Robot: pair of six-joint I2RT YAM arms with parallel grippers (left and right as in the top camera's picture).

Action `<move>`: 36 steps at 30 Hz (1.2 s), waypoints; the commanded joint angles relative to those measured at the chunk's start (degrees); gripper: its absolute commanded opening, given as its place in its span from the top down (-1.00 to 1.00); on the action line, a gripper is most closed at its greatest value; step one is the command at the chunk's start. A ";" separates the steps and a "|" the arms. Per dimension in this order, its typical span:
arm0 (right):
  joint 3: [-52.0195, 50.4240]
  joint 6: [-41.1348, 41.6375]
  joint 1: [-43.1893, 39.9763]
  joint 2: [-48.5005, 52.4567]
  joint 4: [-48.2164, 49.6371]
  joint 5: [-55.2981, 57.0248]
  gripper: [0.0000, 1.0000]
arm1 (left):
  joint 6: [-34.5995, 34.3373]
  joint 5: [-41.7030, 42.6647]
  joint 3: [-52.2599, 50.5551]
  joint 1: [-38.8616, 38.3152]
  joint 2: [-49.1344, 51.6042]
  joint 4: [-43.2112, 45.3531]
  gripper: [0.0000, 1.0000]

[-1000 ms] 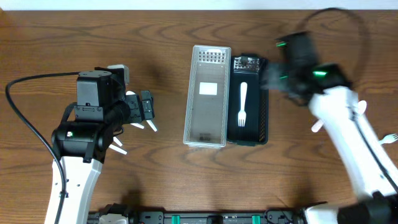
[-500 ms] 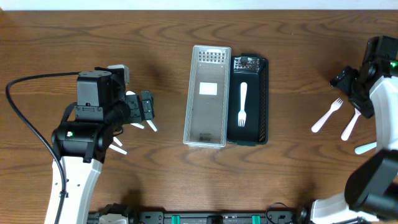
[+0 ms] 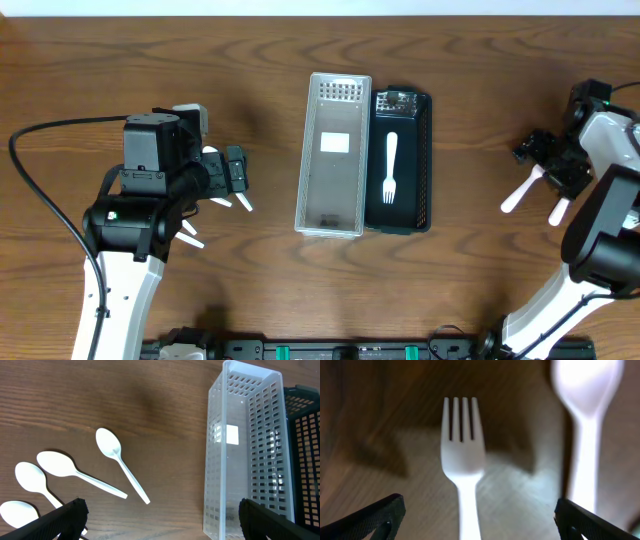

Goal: Pack container
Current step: 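Move the right gripper back and grasp a second white fork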

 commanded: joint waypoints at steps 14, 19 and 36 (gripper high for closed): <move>-1.79 -6.16 -0.37 1.57 4.76 -0.96 -0.99 | 0.37 0.31 1.36 0.24 0.20 0.02 -0.96; -4.85 -6.14 -0.37 1.57 7.32 -0.98 -0.99 | 0.35 0.31 1.33 0.24 0.20 0.02 -0.96; -6.19 -6.12 -0.37 1.57 8.17 -0.98 -0.31 | 0.37 0.31 1.36 0.24 0.20 0.02 -0.96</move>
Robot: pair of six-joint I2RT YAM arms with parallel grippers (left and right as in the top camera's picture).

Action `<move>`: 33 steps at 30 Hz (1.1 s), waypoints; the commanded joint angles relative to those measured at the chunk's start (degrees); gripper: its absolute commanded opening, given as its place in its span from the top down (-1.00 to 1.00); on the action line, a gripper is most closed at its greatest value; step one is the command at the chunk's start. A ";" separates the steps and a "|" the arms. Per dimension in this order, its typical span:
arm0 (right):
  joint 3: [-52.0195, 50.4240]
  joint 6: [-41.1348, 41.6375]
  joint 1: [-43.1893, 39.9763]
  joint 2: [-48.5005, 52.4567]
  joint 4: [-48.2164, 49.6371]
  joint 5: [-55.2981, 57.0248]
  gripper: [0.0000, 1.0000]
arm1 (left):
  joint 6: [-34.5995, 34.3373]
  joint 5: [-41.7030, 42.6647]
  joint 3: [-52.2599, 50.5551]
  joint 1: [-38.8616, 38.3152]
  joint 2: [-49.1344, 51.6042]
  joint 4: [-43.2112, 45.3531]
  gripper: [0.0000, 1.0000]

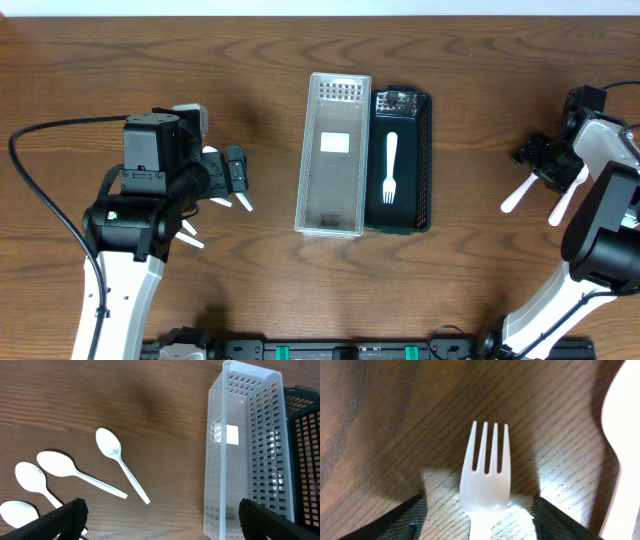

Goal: Pack container
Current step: 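Move the right gripper back and grasp a second white fork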

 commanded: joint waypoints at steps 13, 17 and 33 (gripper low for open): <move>-2.08 -0.31 -0.31 1.49 2.99 0.33 -0.22 | 0.37 0.31 1.36 0.24 0.20 0.00 -0.96; -2.08 -0.31 -0.31 1.49 4.20 0.33 -0.15 | 0.37 0.31 1.36 0.24 0.20 0.00 -0.96; -2.08 -0.31 -0.31 1.49 3.72 0.33 0.27 | 0.37 0.31 1.36 0.24 0.20 0.02 -0.96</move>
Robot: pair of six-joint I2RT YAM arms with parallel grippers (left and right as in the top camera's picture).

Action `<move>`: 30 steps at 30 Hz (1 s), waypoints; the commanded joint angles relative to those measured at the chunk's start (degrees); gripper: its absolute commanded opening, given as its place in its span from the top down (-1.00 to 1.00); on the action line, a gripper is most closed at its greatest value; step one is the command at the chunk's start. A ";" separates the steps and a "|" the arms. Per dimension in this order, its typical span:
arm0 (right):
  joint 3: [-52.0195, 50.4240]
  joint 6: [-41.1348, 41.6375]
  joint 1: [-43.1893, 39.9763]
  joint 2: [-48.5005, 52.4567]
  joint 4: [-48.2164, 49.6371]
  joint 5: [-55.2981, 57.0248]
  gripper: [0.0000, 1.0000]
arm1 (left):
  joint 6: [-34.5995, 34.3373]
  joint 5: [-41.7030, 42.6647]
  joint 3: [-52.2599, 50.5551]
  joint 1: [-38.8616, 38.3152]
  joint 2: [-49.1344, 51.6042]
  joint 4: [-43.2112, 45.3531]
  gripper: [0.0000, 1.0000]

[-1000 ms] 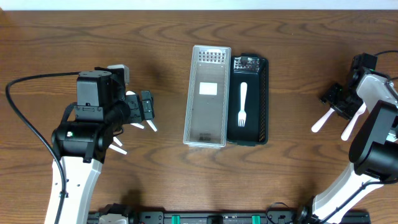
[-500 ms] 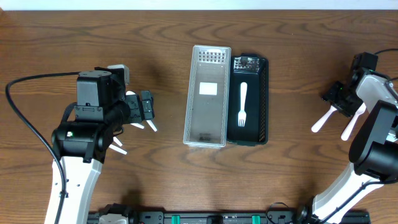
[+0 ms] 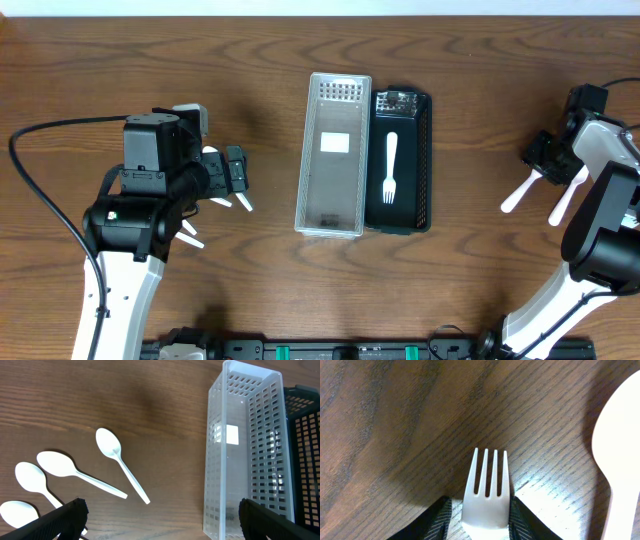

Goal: Pack container
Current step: 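Move the right gripper back and grasp a second white fork, then place the second fork into the black tray with the right gripper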

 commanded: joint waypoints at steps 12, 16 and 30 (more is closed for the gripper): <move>-1.53 0.09 -0.26 1.55 -0.50 -0.70 0.97 | 0.37 0.31 1.36 0.24 0.20 0.02 -0.96; -0.98 0.33 -0.26 1.25 -2.29 -0.70 0.97 | 0.37 0.31 1.36 0.24 0.20 0.00 -0.96; 0.44 1.14 11.98 -25.46 -6.14 -0.79 0.98 | 0.37 0.31 1.36 0.24 0.20 -0.44 -0.96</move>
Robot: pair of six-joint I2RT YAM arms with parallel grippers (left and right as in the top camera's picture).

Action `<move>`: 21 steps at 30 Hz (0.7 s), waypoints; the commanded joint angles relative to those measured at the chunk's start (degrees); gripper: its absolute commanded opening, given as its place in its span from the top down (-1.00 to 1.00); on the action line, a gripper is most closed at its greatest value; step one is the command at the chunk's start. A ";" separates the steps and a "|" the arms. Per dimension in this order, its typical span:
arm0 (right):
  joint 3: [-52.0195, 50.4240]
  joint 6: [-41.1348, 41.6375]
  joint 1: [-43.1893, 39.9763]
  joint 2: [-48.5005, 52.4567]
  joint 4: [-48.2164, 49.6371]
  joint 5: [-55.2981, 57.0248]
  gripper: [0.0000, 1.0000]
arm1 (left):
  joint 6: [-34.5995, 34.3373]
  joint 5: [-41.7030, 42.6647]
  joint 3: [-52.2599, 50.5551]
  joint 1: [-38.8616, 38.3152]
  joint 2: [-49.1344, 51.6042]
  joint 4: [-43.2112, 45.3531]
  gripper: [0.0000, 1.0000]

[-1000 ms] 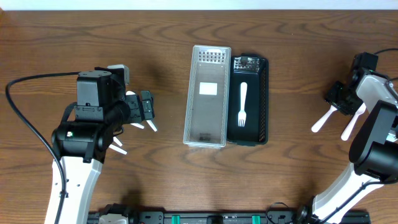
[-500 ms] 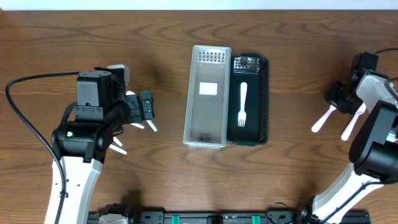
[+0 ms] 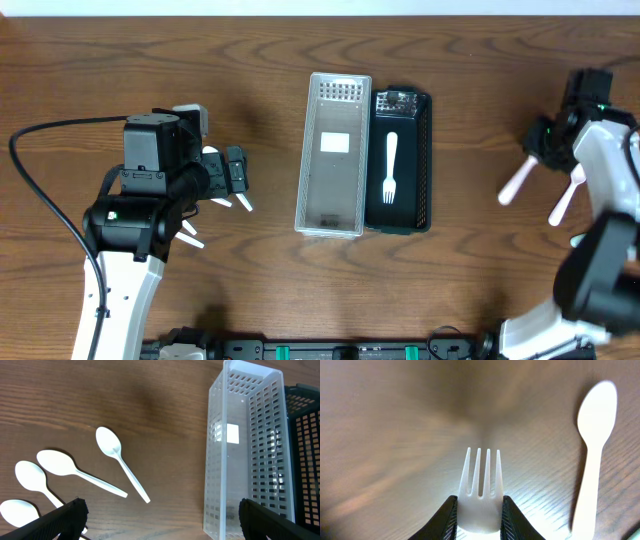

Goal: Pack container
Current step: 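Place the second fork into the black tray with the right gripper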

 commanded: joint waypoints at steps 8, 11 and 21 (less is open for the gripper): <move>0.63 5.51 22.45 -16.09 -0.33 -0.24 0.98 | 0.37 0.31 1.36 0.24 0.20 -0.17 -0.96; 0.63 6.36 27.50 -13.49 0.07 -0.20 0.97 | 0.37 0.31 1.36 0.24 0.20 -0.17 -0.96; 0.63 7.06 32.98 2.01 2.38 -2.43 0.59 | 0.37 0.31 1.33 0.24 0.20 -0.17 -0.96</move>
